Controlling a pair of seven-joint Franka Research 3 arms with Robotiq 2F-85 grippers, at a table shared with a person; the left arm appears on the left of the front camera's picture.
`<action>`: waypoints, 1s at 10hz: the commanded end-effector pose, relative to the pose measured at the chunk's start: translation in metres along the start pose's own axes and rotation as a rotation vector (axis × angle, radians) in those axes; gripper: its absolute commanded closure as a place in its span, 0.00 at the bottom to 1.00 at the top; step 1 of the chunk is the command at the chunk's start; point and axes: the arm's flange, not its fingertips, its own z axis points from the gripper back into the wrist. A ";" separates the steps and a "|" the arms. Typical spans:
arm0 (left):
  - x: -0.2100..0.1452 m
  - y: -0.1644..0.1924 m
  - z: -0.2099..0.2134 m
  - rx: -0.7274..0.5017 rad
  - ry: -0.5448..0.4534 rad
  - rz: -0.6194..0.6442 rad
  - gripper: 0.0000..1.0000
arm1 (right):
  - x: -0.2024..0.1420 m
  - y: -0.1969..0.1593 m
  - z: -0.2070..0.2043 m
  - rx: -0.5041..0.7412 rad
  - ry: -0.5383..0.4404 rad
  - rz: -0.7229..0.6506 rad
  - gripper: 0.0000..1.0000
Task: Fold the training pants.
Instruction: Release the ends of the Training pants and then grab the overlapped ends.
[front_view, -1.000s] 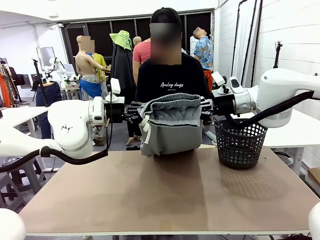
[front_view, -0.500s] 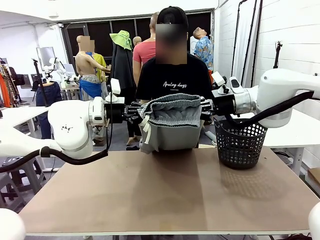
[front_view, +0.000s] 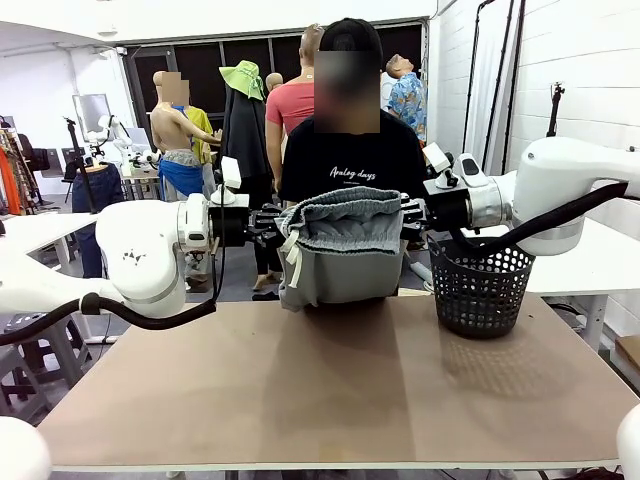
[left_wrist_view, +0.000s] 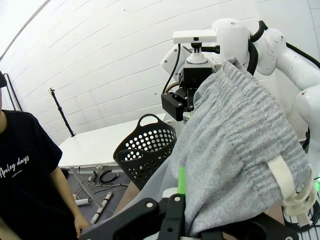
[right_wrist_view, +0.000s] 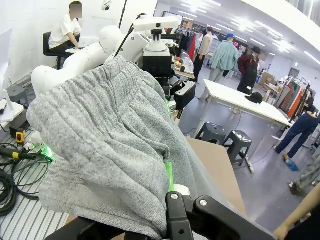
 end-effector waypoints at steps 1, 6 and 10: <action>0.006 -0.001 -0.002 0.001 -0.006 0.011 1.00 | 0.003 0.003 -0.004 0.000 -0.006 0.003 1.00; 0.006 -0.001 -0.002 0.001 -0.006 0.011 1.00 | 0.003 0.003 -0.004 0.000 -0.006 0.003 1.00; 0.006 -0.001 -0.002 0.001 -0.006 0.011 1.00 | 0.003 0.003 -0.004 0.000 -0.006 0.003 1.00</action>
